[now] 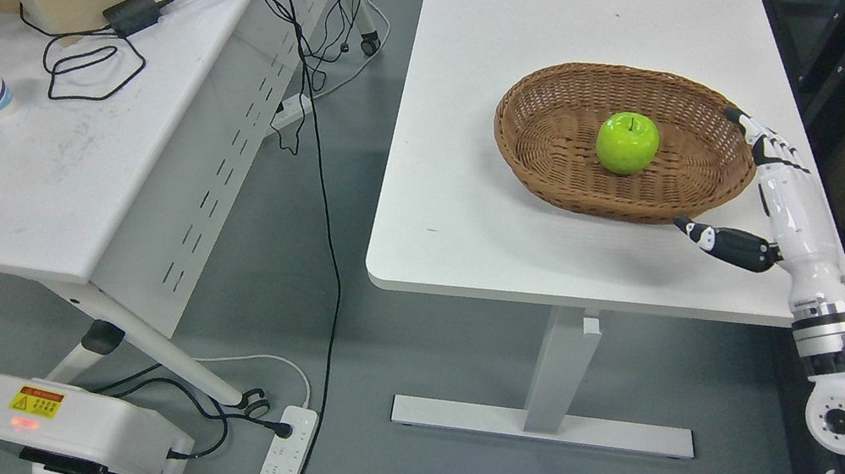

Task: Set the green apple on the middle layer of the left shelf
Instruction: 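Reach the right hand into the basket and close it around the green apple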

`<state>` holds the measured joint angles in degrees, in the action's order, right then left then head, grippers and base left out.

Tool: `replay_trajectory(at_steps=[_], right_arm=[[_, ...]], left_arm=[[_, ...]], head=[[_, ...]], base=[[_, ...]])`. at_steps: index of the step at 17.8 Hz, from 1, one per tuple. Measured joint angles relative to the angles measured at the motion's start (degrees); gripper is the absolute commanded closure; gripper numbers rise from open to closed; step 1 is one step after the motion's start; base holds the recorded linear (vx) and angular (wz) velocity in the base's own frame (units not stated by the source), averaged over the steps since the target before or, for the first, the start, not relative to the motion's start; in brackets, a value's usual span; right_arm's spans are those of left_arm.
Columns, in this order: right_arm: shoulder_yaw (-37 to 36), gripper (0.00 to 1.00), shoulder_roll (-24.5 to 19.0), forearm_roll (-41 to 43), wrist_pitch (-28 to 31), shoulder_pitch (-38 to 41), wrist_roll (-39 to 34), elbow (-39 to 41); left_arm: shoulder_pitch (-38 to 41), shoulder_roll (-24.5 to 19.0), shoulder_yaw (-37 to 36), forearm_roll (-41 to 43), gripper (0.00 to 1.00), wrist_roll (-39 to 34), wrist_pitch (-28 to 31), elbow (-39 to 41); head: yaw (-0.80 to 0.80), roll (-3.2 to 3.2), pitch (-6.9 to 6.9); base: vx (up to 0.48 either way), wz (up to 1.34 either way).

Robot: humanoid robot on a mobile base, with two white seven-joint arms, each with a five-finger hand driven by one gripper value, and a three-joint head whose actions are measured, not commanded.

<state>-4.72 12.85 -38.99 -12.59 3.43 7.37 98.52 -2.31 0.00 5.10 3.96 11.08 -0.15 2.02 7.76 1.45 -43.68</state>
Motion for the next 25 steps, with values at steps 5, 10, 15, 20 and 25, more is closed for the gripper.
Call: replay_trajectory(at_steps=[5, 10, 15, 20, 25], right_arm=[[0.38, 0.0, -0.11, -0.02, -0.19, -2.09, -4.55, -0.01], [1.83, 0.0, -0.13, -0.19, 0.0, -2.94, -7.15, -0.07], [3.96, 0.0, -0.11, -1.1, 0.07, -3.25, -11.79, -0.51], [6.65, 0.0, -0.19, -3.86, 0.1, -4.51, -12.72, -1.89], [8.85, 0.0, -0.32, -5.25, 0.05, -8.37, -14.73, -4.86]], left_arm=[[-0.03, 0.0, 0.0, 0.0, 0.0, 0.0, -0.09, 0.0], [-0.02, 0.0, 0.0, 0.0, 0.0, 0.0, -0.16, 0.0], [-0.01, 0.0, 0.0, 0.0, 0.0, 0.0, -0.11, 0.0], [-0.01, 0.0, 0.0, 0.0, 0.0, 0.0, 0.0, 0.0], [0.0, 0.0, 0.0, 0.0, 0.0, 0.0, 0.04, 0.0]], head=[[0.0, 0.0, 0.0], [0.0, 0.0, 0.0], [0.0, 0.0, -0.01], [0.0, 0.0, 0.0], [0.0, 0.0, 0.0]], base=[[0.202, 0.0], [0.141, 0.0], [0.089, -0.02], [0.056, -0.02], [0.023, -0.01]])
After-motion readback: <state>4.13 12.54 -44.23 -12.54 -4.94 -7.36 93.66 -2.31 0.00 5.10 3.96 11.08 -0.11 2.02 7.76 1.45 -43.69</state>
